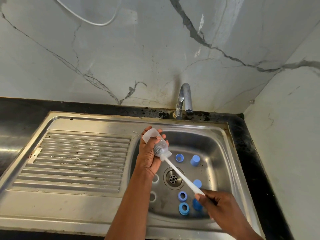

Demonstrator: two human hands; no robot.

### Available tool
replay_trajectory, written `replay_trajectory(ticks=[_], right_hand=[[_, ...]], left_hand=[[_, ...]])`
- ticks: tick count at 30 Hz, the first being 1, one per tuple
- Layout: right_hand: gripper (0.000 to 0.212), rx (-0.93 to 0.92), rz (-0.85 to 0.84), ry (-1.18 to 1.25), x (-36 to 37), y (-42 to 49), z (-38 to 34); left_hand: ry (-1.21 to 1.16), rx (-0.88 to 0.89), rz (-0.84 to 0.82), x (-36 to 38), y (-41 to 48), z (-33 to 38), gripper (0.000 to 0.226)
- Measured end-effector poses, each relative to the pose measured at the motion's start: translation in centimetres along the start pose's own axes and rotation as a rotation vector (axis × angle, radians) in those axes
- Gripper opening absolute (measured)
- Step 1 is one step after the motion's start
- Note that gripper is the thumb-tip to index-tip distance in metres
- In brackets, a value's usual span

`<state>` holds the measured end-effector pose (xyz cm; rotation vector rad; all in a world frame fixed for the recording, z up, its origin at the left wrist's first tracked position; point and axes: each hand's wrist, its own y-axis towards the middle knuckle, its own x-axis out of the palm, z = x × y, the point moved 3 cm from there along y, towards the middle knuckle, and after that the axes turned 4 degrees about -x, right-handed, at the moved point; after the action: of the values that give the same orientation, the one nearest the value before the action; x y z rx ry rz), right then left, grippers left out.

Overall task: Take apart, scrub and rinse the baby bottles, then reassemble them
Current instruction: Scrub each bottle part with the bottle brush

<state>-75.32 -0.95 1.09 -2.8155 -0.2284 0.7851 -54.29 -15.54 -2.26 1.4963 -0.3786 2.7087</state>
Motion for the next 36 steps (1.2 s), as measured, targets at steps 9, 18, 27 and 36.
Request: replay_trajectory(ticks=[9, 18, 27, 36], right_hand=[[0.038, -0.248, 0.240, -0.652, 1.0, -0.3, 0.7], [0.024, 0.365, -0.064, 0.477, 1.9, -0.7, -0.4], [0.010, 0.186, 0.040, 0.190, 2.3, -0.9, -0.1], [0.021, -0.278, 0.366, -0.450, 2.3, -0.6, 0.7]], left_hand=[[0.140, -0.009, 0.196, 0.1, 0.2, -0.3, 0.067], [-0.051, -0.079, -0.024, -0.2, -0.7, -0.4, 0.056], [-0.081, -0.146, -0.017, 0.1, -1.1, -0.4, 0.078], [0.029, -0.069, 0.121, 0.6, -0.3, -0.9, 0.067]])
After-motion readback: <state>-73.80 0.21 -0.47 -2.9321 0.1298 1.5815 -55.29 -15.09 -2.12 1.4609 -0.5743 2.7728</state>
